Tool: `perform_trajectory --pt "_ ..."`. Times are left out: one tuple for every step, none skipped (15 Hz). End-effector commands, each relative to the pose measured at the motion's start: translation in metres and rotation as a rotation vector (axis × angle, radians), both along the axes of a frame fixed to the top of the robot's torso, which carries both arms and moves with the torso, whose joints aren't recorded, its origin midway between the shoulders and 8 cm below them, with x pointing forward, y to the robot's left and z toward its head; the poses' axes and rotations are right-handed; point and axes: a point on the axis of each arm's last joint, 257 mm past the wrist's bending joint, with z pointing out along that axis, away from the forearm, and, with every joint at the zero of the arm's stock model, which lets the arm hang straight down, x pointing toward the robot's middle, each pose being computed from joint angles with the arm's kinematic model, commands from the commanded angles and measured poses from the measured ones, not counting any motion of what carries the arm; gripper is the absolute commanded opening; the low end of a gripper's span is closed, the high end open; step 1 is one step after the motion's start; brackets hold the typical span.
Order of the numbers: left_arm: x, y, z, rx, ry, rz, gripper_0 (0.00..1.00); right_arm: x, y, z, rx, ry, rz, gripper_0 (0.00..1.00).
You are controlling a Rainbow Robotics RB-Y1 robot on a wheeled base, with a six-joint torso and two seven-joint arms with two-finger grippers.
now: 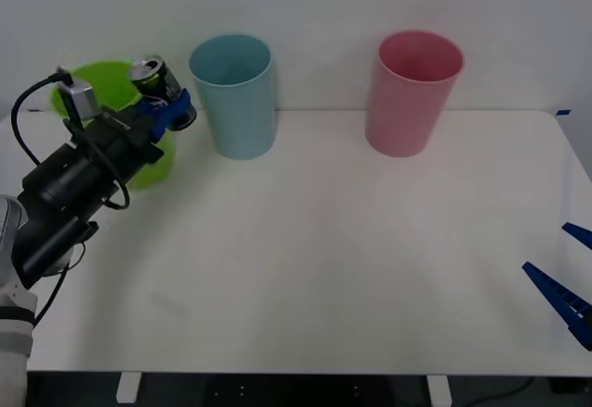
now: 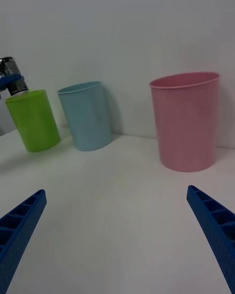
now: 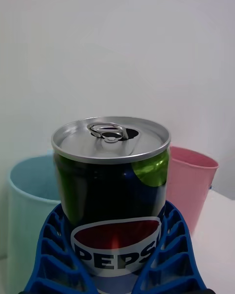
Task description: Grasp the object on the table and drop it into the matching bin: aluminum can to the light blue bin, PET bottle to the pink bin.
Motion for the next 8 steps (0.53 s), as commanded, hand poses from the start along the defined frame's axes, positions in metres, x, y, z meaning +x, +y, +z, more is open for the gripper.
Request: perform_trajectory --pt "0.015 -0.005 0.025 -0.034 0.0 0.003 0.0 0.0 0.0 0.0 0.0 0.0 0.0 1.0" --pt "0.022 -0.006 0.032 -0.03 -0.005 0.024 0.0 0.0 0.0 0.0 0.0 0.0 0.0 1.0" --pt "0.028 -0.009 0.038 -0.035 -0.009 0.037 0.0 0.0 0.0 0.0 0.0 0.0 0.0 1.0" --pt "0.036 -0.015 0.045 -0.045 -0.011 0.061 0.0 0.0 0.0 0.0 0.0 0.0 0.0 1.0" --pt "0.043 -0.02 0.052 -0.053 -0.017 0.078 0.0 0.0 0.0 0.0 0.0 0.0 0.0 1.0" --pt "0.047 -0.024 0.056 -0.062 -0.015 0.093 0.0 0.0 0.0 0.0 0.0 0.0 0.0 1.0" --pt "0.053 -0.027 0.062 -0.057 -0.021 0.112 0.0 0.0 0.0 0.0 0.0 0.0 0.0 1.0" --pt "0.059 -0.029 0.067 -0.068 -0.019 0.13 0.0 0.0 0.0 0.0 0.0 0.0 0.0 1.0"
